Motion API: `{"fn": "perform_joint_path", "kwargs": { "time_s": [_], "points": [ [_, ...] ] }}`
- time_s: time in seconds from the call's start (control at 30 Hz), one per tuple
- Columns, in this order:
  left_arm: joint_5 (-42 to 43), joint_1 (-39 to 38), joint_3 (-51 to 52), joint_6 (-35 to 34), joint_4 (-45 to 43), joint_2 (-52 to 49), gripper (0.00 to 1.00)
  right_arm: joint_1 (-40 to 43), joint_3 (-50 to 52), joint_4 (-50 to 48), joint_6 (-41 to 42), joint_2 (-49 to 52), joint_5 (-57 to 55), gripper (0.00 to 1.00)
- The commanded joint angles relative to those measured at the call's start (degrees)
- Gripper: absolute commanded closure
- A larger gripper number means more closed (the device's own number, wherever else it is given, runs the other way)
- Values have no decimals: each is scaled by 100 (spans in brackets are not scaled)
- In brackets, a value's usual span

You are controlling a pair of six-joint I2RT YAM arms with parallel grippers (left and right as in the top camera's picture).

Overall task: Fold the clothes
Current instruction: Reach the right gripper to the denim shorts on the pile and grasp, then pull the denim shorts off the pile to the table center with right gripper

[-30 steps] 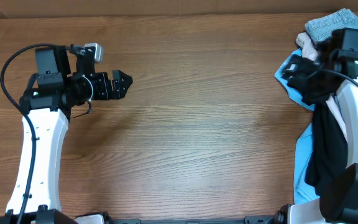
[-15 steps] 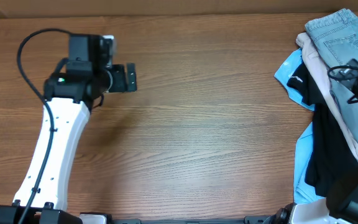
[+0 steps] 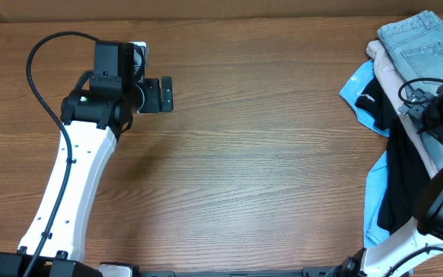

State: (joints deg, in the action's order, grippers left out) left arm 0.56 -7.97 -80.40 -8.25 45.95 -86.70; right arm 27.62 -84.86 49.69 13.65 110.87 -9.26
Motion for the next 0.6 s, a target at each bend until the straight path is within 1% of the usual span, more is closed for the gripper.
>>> {"fn": "perform_joint_path", "kwargs": {
  "time_s": [0.0,0.07,0.17,0.37,0.43,0.5,0.57],
  "points": [
    [-94,-33,-131,-81,20,-20,0,11,-92,-127,-61,195,37,2],
    [-96,-31,-131,-81,22,-20,0,11,-92,-175,-59,308,35,9],
    [-96,-31,-131,-81,22,-20,0,15,-90,-214,-59,409,33,27],
    [-96,-31,-131,-79,22,-20,0,52,-90,-348,-59,452,26,55],
    [-96,-33,-131,-79,24,-20,0,101,-90,-367,-59,452,26,69],
    [-96,-31,-131,-79,24,-22,0,146,-90,-372,-55,452,28,82],
    [-96,-33,-131,-79,11,-20,0,195,-92,-374,-55,452,31,89]
  ]
}}
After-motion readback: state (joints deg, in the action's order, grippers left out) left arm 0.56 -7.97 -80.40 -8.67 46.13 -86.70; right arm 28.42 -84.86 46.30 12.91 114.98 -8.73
